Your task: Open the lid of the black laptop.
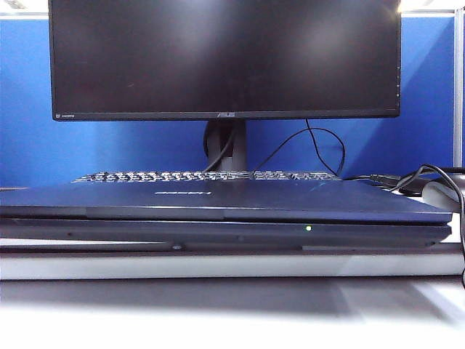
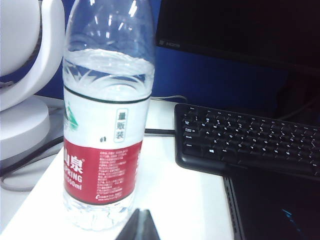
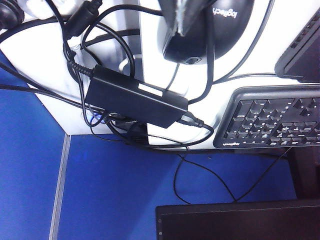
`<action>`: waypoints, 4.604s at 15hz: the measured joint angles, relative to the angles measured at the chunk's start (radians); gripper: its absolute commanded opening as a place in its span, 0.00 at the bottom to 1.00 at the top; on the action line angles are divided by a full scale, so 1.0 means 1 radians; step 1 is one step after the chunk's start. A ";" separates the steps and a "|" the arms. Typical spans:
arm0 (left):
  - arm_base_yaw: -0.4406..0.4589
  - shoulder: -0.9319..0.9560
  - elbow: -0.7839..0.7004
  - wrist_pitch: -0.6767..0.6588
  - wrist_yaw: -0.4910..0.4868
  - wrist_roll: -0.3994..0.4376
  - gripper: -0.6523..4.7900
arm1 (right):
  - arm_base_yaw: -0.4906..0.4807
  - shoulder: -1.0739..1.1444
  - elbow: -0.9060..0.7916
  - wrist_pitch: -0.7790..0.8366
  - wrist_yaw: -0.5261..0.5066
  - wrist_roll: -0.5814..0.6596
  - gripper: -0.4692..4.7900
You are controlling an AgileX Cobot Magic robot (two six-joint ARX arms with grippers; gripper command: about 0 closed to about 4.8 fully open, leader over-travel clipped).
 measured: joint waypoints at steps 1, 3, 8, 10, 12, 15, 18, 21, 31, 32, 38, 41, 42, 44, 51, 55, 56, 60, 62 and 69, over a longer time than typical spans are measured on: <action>0.000 0.000 0.000 0.000 -0.001 0.002 0.11 | 0.000 0.000 0.000 0.000 0.000 0.000 0.09; 0.000 0.000 0.000 -0.003 -0.004 0.028 0.11 | 0.000 0.000 0.000 0.000 0.000 0.000 0.09; 0.000 0.000 0.000 -0.057 -0.022 0.029 0.11 | 0.000 0.000 0.000 0.000 -0.001 0.003 0.09; 0.000 0.000 0.000 -0.058 0.080 -0.211 0.11 | 0.000 0.000 0.000 0.009 -0.096 0.156 0.09; -0.001 0.000 0.000 -0.011 0.307 -0.407 0.11 | 0.001 0.000 0.000 0.129 -0.294 0.372 0.10; -0.003 0.000 0.018 0.164 0.583 -0.518 0.11 | 0.001 0.000 0.019 0.324 -0.444 0.532 0.11; -0.006 0.000 0.115 0.177 0.655 -0.564 0.11 | 0.001 0.000 0.154 0.308 -0.522 0.572 0.08; -0.011 0.012 0.195 0.079 0.803 -0.563 0.11 | 0.001 0.000 0.275 0.169 -0.628 0.575 0.08; -0.020 0.328 0.350 -0.132 0.930 -0.433 0.11 | 0.001 0.371 0.613 -0.173 -0.832 0.456 0.08; -0.020 0.339 0.350 -0.200 0.943 -0.387 0.11 | 0.001 0.402 0.613 -0.238 -0.848 0.441 0.08; -0.171 0.389 0.349 -0.471 0.908 -0.259 0.11 | 0.256 0.485 0.613 -0.446 -0.824 0.354 0.08; -0.362 0.407 0.349 -0.523 0.754 -0.304 0.11 | 0.557 0.530 0.613 -0.510 -0.668 0.343 0.08; -0.449 0.408 0.349 -0.552 0.600 -0.340 0.11 | 0.690 0.562 0.613 -0.532 -0.563 0.342 0.08; -0.563 0.408 0.349 -0.563 0.542 -0.363 0.11 | 0.862 0.624 0.614 -0.570 -0.428 0.356 0.08; -0.668 0.407 0.349 -0.629 0.289 -0.450 0.11 | 1.255 0.871 0.613 -0.519 0.090 0.483 0.08; -0.668 0.407 0.349 -0.629 0.177 -0.468 0.11 | 1.254 0.994 0.613 -0.488 0.249 0.528 0.08; -0.668 0.407 0.349 -0.629 0.159 -0.471 0.11 | 1.253 1.006 0.613 -0.486 0.266 0.535 0.08; -0.668 0.407 0.349 -0.628 0.092 -0.475 0.11 | 1.250 1.031 0.613 -0.477 0.321 0.538 0.08; -0.668 0.408 0.349 -0.627 0.086 -0.475 0.11 | 1.219 1.037 0.613 -0.476 0.356 0.537 0.08; -0.668 0.414 0.343 -0.628 0.103 -0.475 0.11 | 1.182 1.100 0.610 -0.448 0.315 0.511 0.08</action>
